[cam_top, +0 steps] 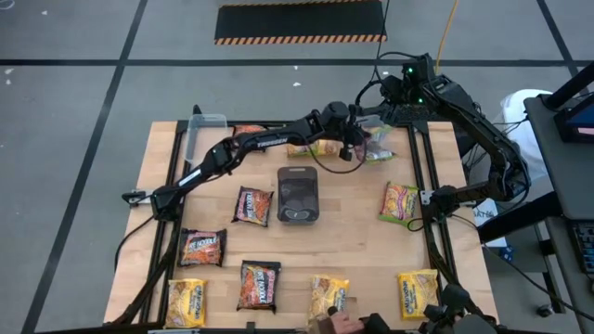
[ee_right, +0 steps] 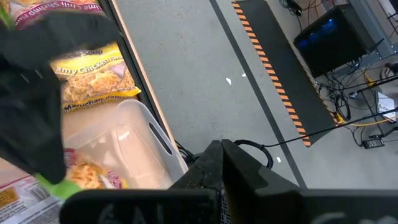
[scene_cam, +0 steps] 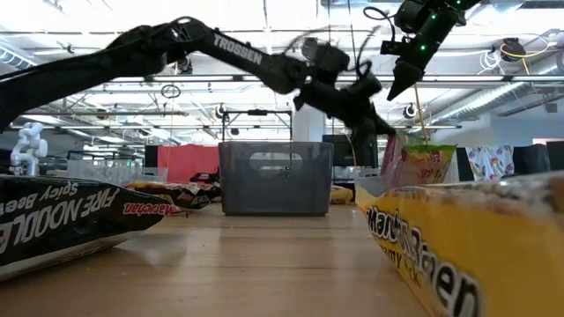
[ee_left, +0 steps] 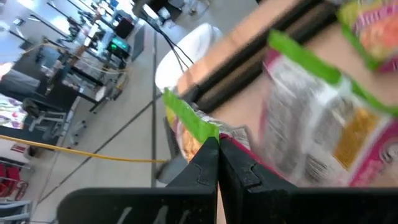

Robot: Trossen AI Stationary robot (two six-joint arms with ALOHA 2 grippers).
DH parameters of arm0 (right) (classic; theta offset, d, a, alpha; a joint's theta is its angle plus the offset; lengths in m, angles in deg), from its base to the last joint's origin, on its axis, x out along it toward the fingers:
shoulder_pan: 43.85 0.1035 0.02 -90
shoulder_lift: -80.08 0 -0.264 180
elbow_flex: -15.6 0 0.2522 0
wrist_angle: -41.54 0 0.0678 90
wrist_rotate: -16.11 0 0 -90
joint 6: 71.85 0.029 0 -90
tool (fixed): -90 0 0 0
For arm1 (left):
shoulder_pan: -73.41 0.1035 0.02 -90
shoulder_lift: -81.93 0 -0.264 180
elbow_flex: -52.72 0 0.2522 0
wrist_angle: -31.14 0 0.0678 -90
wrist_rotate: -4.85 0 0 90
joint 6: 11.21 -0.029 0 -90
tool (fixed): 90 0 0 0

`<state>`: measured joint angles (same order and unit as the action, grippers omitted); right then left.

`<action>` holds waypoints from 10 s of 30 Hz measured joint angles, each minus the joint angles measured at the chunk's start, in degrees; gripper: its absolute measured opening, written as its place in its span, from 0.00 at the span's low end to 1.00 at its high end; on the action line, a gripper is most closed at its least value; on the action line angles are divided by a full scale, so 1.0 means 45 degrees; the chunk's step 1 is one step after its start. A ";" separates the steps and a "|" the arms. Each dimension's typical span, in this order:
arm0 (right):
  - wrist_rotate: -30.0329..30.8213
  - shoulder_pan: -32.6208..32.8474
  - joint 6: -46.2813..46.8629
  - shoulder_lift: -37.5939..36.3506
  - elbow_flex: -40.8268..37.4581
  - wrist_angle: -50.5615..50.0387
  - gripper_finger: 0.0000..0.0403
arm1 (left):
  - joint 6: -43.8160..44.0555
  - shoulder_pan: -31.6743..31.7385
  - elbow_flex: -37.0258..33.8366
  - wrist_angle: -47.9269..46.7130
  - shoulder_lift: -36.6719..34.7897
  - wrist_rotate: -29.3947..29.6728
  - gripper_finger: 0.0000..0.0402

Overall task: Sort Maruchan noodles
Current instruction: Adjust the green noodle pack

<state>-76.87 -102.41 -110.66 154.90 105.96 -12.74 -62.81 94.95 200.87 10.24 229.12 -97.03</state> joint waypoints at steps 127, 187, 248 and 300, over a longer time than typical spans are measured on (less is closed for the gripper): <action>0.1268 0.0457 -0.1904 -0.0627 -0.3143 -0.1536 0.07 | 0.1581 0.0806 0.0005 0.2245 0.0493 -0.1675 0.00; 0.0986 0.0452 -0.2205 0.0267 -0.4099 0.0772 0.04 | 0.1537 0.0962 0.0005 0.2289 0.0484 -0.1670 0.00; 0.0598 0.0452 -0.2002 -0.0503 -0.4095 0.0360 0.20 | 0.1187 0.0903 0.0014 0.1264 0.0474 -0.1680 0.00; 0.1044 0.0452 -0.2098 0.0194 -0.4090 0.0818 0.00 | 0.0738 0.0888 0.0010 0.0745 0.0479 -0.1684 0.00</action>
<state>-72.17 -100.38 -120.10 155.78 87.56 -9.06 -59.49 98.95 200.91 13.59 231.27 -104.60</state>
